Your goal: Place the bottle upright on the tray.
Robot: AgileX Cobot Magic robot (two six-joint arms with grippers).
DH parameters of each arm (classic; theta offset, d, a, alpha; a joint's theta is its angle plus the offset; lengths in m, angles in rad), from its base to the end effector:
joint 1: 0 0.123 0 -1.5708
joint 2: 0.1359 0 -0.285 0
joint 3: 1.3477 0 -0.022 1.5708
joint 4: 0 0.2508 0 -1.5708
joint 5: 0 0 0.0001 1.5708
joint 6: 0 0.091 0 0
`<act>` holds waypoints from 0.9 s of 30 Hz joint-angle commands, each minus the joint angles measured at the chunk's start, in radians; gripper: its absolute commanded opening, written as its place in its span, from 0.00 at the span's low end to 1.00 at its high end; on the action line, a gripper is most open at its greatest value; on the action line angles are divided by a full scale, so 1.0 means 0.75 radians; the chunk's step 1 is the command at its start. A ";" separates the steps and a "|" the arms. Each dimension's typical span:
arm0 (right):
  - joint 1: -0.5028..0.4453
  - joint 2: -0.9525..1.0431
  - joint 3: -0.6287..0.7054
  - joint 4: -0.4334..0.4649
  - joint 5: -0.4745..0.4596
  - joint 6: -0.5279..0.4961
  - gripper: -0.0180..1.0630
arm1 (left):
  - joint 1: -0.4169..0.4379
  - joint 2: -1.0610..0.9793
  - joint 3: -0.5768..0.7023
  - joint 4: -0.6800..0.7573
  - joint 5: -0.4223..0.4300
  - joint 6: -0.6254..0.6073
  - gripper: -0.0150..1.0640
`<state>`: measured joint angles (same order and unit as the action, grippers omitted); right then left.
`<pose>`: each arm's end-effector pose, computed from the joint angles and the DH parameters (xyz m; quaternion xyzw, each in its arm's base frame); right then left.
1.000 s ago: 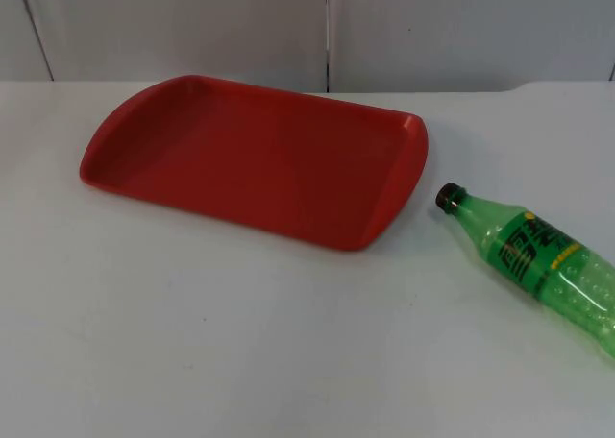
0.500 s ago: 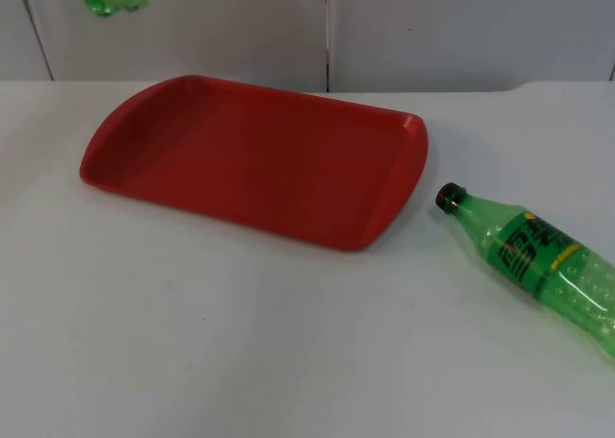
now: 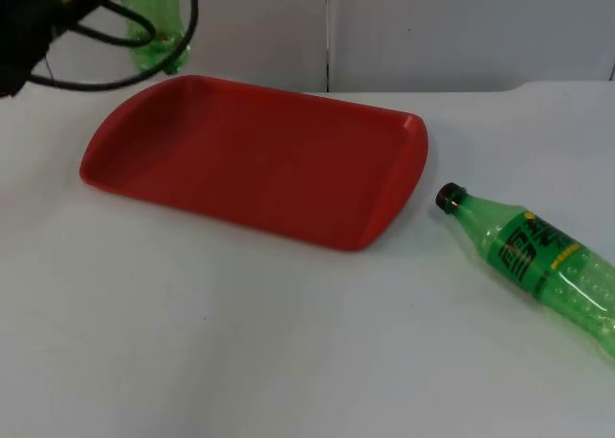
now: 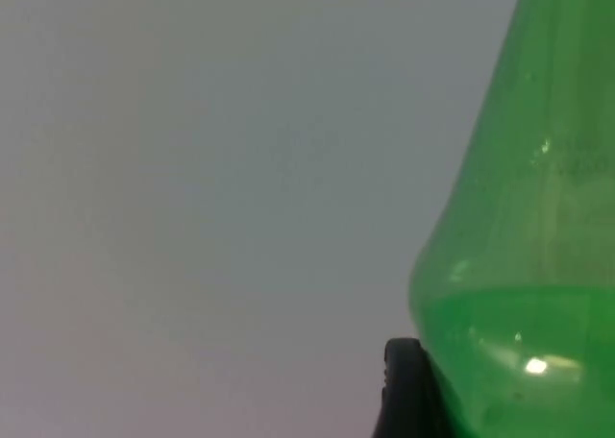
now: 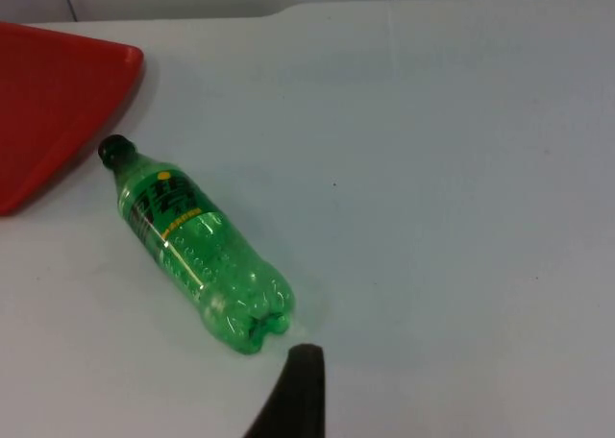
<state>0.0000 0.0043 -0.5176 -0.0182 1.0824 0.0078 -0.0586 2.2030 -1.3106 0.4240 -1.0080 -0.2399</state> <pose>-0.0071 -0.0015 0.2804 0.0038 0.8554 -0.0071 0.5180 0.4692 -0.0592 0.1759 0.1521 0.6341 -0.1378 0.7455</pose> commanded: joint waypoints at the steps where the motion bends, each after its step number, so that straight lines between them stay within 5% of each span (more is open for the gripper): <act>1: -0.006 -0.006 0.001 0.004 -0.008 0.004 0.77 | -0.001 0.046 -0.029 0.020 -0.109 0.004 0.01; 7: -0.006 -0.006 0.001 0.004 -0.008 0.004 0.77 | -0.001 0.173 -0.099 0.051 -0.245 0.004 0.01; 27: -0.006 -0.006 0.001 0.004 -0.008 0.004 0.77 | -0.001 0.451 -0.243 0.084 -0.241 0.000 0.01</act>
<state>0.0000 0.0043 -0.5176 -0.0165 1.0824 0.0078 -0.0586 2.5336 -1.4846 0.4870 -1.1621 -0.2381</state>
